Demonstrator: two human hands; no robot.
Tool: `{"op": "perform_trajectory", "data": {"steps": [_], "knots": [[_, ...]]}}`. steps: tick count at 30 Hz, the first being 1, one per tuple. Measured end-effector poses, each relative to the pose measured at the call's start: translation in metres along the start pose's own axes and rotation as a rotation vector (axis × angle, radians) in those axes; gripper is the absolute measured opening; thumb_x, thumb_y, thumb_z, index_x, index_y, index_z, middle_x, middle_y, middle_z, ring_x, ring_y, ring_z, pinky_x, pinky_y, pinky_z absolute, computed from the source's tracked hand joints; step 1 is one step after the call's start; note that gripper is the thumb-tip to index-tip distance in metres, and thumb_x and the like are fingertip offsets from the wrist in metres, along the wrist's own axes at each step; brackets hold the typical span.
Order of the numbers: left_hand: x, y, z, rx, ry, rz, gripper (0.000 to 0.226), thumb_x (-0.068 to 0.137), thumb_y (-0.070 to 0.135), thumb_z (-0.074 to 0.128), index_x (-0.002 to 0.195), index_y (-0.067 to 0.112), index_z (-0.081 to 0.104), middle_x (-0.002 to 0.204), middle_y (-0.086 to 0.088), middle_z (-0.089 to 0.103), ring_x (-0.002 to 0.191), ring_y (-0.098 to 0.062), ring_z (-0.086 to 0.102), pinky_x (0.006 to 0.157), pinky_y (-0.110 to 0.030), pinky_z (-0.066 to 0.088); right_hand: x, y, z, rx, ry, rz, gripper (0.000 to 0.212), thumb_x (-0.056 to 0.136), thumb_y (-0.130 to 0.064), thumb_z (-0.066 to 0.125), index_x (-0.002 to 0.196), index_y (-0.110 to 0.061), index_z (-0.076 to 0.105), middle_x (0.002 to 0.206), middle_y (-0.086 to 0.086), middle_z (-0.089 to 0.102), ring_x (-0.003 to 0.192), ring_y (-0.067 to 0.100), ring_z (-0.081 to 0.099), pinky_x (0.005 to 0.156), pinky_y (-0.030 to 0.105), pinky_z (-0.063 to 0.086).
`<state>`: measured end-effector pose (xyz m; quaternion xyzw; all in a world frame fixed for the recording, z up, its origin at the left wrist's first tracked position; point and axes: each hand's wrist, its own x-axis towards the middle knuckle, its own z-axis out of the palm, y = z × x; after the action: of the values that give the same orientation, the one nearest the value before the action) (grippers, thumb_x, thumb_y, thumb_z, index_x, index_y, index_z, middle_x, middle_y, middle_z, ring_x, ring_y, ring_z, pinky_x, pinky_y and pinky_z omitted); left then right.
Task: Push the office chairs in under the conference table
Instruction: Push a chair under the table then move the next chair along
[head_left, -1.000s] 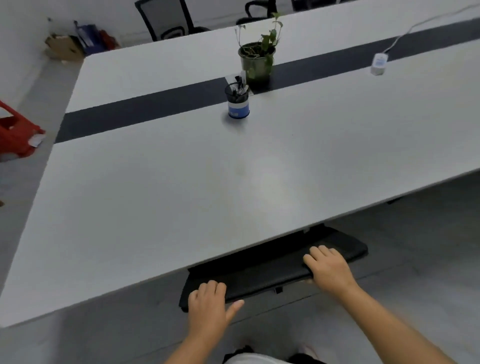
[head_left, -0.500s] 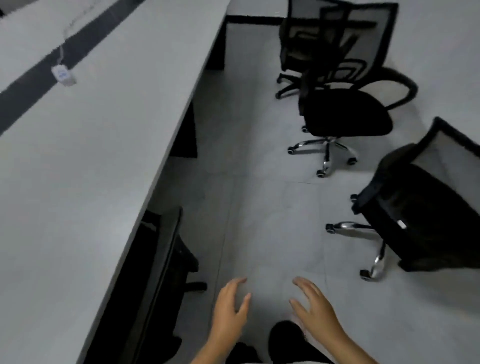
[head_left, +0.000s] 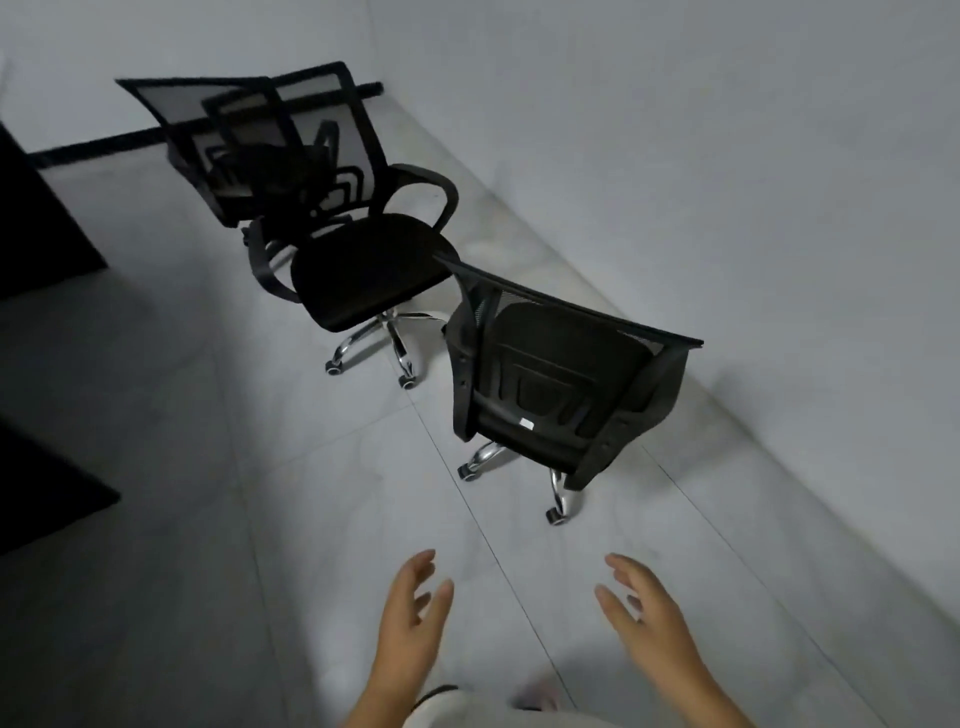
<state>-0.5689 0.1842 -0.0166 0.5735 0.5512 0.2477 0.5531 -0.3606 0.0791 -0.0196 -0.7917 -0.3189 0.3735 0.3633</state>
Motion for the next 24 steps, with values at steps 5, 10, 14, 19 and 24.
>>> {"op": "perform_trajectory", "data": {"steps": [5, 10, 14, 19, 24], "knots": [[0.045, 0.027, 0.01, -0.021, -0.011, 0.05, 0.03, 0.088, 0.0, 0.053, 0.113, 0.017, 0.05, 0.117, 0.001, 0.055, 0.106, -0.009, 0.052, 0.079, -0.014, 0.042, 0.046, -0.011, -0.02, 0.116, 0.058, -0.043, 0.033, 0.084, -0.002, 0.06, 0.107, -0.024, 0.05, 0.109, -0.007, 0.053, 0.106, 0.015, 0.052, 0.085, 0.011, 0.04], [0.113, 0.041, 0.01, -0.018, -0.013, 0.023, 0.034, 0.086, -0.004, 0.055, 0.104, 0.025, 0.05, 0.114, 0.002, 0.056, 0.111, -0.023, 0.054, 0.088, -0.029, 0.04, 0.096, -0.02, -0.035, 0.198, 0.235, 0.039, 0.033, 0.08, 0.007, 0.061, 0.108, -0.011, 0.057, 0.116, 0.012, 0.055, 0.107, 0.024, 0.052, 0.079, 0.003, 0.041], [0.184, 0.092, 0.012, 0.045, -0.118, 0.109, 0.035, 0.089, 0.003, 0.053, 0.117, 0.022, 0.043, 0.126, -0.001, 0.05, 0.115, -0.018, 0.05, 0.092, -0.028, 0.038, 0.148, -0.069, -0.056, 0.063, 0.416, -0.064, 0.041, 0.081, 0.004, 0.061, 0.121, 0.0, 0.053, 0.126, 0.012, 0.052, 0.113, 0.024, 0.049, 0.093, 0.018, 0.037], [0.269, 0.184, 0.031, 0.178, -0.151, 0.445, 0.044, 0.089, 0.012, 0.056, 0.109, 0.046, 0.037, 0.116, 0.029, 0.041, 0.109, 0.008, 0.043, 0.095, -0.021, 0.035, 0.222, -0.141, -0.072, -0.484, 0.654, -0.318, 0.059, 0.089, -0.05, 0.04, 0.105, 0.001, 0.065, 0.113, 0.018, 0.063, 0.114, 0.031, 0.051, 0.092, 0.046, 0.04], [0.338, 0.219, 0.062, 0.669, -0.178, 0.772, 0.044, 0.077, 0.042, 0.06, 0.111, 0.014, 0.062, 0.114, 0.003, 0.062, 0.109, -0.012, 0.053, 0.101, -0.04, 0.033, 0.281, -0.148, -0.07, -0.871, 0.458, -0.222, 0.045, 0.045, -0.051, 0.085, 0.07, -0.015, 0.073, 0.065, 0.001, 0.072, 0.061, 0.02, 0.069, 0.066, 0.037, 0.055]]}}
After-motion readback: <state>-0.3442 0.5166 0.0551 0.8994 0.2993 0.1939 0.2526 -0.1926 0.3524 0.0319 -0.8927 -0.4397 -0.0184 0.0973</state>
